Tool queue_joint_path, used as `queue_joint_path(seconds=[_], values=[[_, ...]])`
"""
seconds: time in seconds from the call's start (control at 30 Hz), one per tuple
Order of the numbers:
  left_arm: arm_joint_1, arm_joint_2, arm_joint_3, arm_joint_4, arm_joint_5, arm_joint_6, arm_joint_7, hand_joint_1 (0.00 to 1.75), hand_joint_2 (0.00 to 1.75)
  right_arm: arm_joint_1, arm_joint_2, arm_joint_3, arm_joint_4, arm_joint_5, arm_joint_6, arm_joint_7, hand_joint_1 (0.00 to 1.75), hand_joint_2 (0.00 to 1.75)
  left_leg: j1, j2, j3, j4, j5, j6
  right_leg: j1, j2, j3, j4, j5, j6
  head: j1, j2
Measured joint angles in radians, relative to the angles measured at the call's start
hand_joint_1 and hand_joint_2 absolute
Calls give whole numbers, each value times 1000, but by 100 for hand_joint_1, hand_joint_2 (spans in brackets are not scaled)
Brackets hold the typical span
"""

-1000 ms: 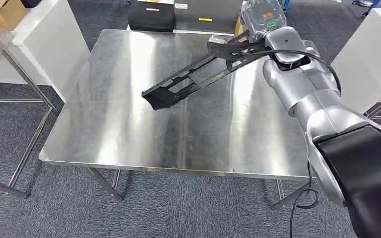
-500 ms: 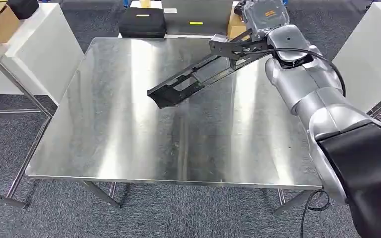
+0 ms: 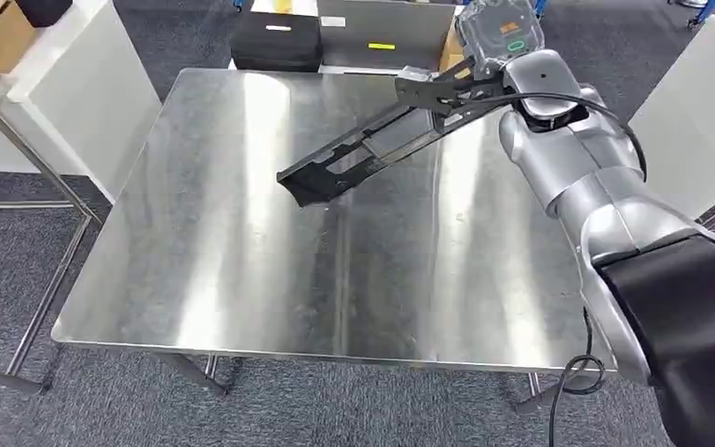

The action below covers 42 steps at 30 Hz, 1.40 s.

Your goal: Take the parts from the cabinet and place them on the table.

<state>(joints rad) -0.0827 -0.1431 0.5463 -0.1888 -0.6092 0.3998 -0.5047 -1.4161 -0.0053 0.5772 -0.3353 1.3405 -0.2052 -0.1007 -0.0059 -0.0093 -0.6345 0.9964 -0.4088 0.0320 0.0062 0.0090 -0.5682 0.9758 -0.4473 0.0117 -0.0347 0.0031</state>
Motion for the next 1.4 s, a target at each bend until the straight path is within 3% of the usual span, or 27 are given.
queue_joint_path(seconds=[0.07, 0.1, 0.27, 0.3, 1.2, 1.4], values=[[0, -3, 0, 0, -1, -9, -17, 0, 175, 0, -2, 0, 0, 7, 0, -4, 169, 175, -3, 0, 0, 0, -2, 5, 0, 0, 0, -1, 0, 0, 0, 0], [0, -4, 1, 0, -1, -15, -20, 0, 175, 0, -3, 0, 0, 10, 0, -5, 0, 0, -3, 0, 0, 0, -2, 5, 0, 0, 0, -2, 0, 1, 0, 0], [0, -6, 11, 0, 1, -32, -28, 0, 175, 0, -5, -3, 0, 15, -1, -6, 0, 0, -4, 0, 0, 1, 1, 10, -2, 0, 0, -2, 3, 5, 0, 0], [0, -6, 13, 0, 1, -37, -25, 0, 0, 0, -5, -5, 0, 15, -1, -6, 0, 0, -4, 0, 1, 1, 1, 10, -3, 0, 0, -2, 3, 5, 0, 0], [0, -5, 40, 0, 13, -74, -13, 0, 0, 5, -24, -25, 5, 14, 3, -18, 0, 0, 4, 2, 2, 1, 1, 10, -6, 0, 0, -2, 3, 5, 0, 0], [0, -5, 47, 0, 14, -78, -18, 0, 0, 8, -29, -39, 16, 12, 78, -2, 0, 0, 4, 1, 2, 1, 1, 10, -6, 0, 0, -2, 3, 5, 0, 0]])
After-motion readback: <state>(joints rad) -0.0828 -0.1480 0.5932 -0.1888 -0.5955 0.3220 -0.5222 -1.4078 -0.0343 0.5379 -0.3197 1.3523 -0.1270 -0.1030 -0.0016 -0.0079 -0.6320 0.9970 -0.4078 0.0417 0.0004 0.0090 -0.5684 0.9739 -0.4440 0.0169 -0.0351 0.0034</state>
